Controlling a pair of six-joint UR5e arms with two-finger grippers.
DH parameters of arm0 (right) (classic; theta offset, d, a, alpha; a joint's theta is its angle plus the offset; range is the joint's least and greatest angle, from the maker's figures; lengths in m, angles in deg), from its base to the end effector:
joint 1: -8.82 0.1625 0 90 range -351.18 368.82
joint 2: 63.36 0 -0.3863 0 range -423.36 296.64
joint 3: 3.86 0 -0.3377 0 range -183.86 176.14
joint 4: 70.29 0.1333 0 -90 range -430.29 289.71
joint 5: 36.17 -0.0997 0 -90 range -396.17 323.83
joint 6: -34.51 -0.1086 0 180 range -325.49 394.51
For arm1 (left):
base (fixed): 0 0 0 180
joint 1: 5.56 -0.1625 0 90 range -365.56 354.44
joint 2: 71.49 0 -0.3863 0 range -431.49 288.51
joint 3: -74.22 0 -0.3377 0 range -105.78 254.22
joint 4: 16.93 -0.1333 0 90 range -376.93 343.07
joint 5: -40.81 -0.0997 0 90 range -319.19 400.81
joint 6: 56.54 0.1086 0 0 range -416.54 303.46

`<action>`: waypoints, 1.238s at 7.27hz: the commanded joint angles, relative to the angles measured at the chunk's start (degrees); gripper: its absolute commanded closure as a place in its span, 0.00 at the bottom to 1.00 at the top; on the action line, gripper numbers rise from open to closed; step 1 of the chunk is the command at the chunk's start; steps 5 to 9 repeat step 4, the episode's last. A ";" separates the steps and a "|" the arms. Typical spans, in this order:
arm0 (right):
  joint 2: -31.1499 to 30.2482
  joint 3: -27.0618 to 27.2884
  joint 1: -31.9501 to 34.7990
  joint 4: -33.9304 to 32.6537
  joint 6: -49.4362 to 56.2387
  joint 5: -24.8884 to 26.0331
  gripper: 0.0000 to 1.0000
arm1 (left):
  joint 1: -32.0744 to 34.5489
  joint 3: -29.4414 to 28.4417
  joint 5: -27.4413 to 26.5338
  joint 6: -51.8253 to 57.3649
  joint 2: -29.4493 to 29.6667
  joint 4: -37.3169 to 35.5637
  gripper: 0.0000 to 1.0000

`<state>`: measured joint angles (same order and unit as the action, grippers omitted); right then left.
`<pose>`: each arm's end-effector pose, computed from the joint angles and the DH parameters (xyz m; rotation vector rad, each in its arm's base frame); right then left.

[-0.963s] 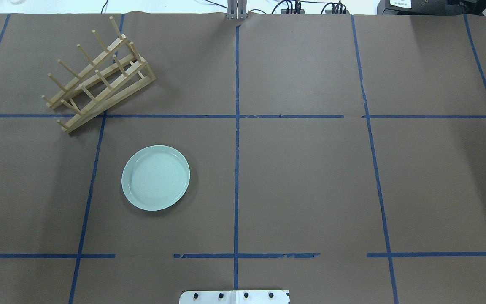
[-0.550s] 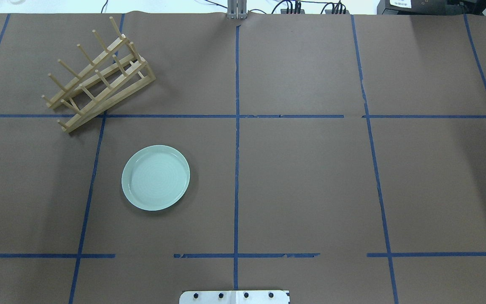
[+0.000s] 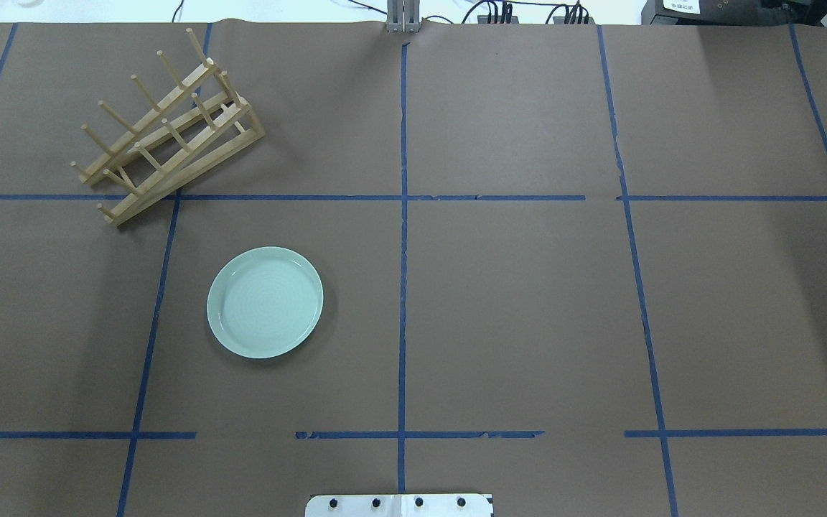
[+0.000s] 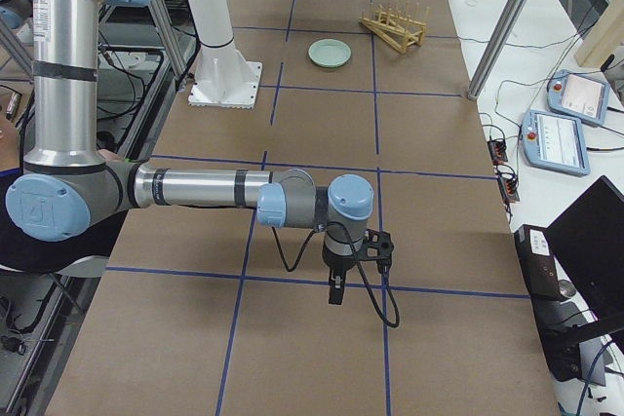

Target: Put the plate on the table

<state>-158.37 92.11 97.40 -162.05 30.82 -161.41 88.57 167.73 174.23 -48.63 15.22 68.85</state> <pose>0.0606 -0.4040 0.6317 -0.0409 -0.6139 0.0427 -0.0880 -0.4042 0.6325 0.0134 0.7603 0.0363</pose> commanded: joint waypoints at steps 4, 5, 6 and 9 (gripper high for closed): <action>0.00 0.00 -0.07 0.00 0.08 0.00 0.00 | 0.00 -0.08 0.00 0.09 0.30 0.00 0.00; 0.00 0.00 -0.07 0.00 0.08 0.00 0.00 | 0.00 -0.08 0.00 0.09 0.30 0.00 0.00; 0.00 0.00 -0.07 0.00 0.08 0.00 0.00 | 0.00 -0.08 0.00 0.09 0.30 0.00 0.00; 0.00 0.00 -0.07 0.00 0.08 0.00 0.00 | 0.00 -0.08 0.00 0.09 0.30 0.00 0.00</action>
